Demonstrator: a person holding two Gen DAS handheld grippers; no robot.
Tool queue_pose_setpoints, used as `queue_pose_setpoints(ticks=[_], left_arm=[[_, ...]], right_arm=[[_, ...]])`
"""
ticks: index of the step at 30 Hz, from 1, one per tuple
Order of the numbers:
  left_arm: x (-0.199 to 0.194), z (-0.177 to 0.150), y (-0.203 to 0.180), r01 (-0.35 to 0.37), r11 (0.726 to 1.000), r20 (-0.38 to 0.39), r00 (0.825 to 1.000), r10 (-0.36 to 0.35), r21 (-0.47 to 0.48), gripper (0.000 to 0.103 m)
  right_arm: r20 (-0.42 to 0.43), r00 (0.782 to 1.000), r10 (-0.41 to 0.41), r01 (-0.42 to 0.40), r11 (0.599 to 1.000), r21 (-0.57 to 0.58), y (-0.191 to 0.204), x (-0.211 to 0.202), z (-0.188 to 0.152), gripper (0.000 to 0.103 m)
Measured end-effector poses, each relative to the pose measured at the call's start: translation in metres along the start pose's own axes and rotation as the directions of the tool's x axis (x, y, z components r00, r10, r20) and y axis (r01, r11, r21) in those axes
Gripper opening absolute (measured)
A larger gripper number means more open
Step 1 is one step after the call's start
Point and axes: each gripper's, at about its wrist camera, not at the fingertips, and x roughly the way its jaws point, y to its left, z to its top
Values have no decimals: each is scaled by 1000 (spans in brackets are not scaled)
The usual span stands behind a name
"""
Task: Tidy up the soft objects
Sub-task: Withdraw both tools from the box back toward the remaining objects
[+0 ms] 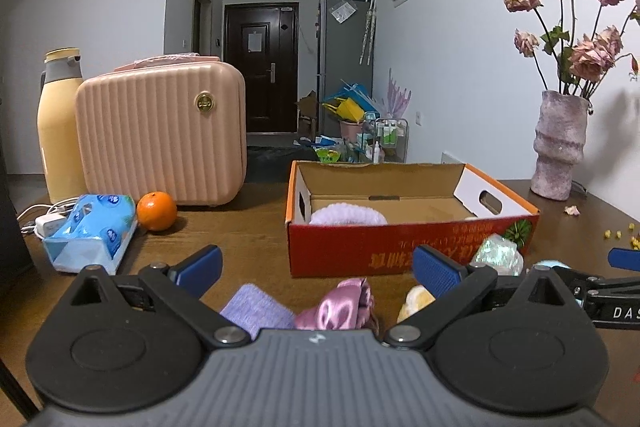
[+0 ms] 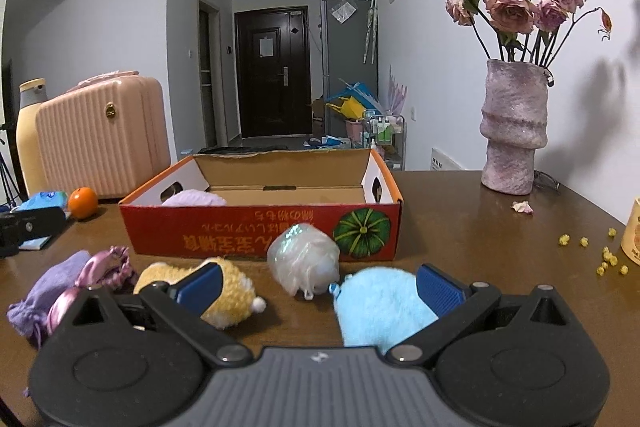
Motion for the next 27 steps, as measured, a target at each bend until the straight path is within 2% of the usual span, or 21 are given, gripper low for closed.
queue_pose_setpoints(ticks=[16,27], left_arm=[[-48,-31,20,22,1000,-31,999,-21,18,103],[-83,-52,30,43,999,-53,998,-42,28,103]], right_arm=[[-8,1000,23,-23,1000,-12,9,-45,-31,103],[-21,999,40,-41,997,-66,27,-73,-51,103]])
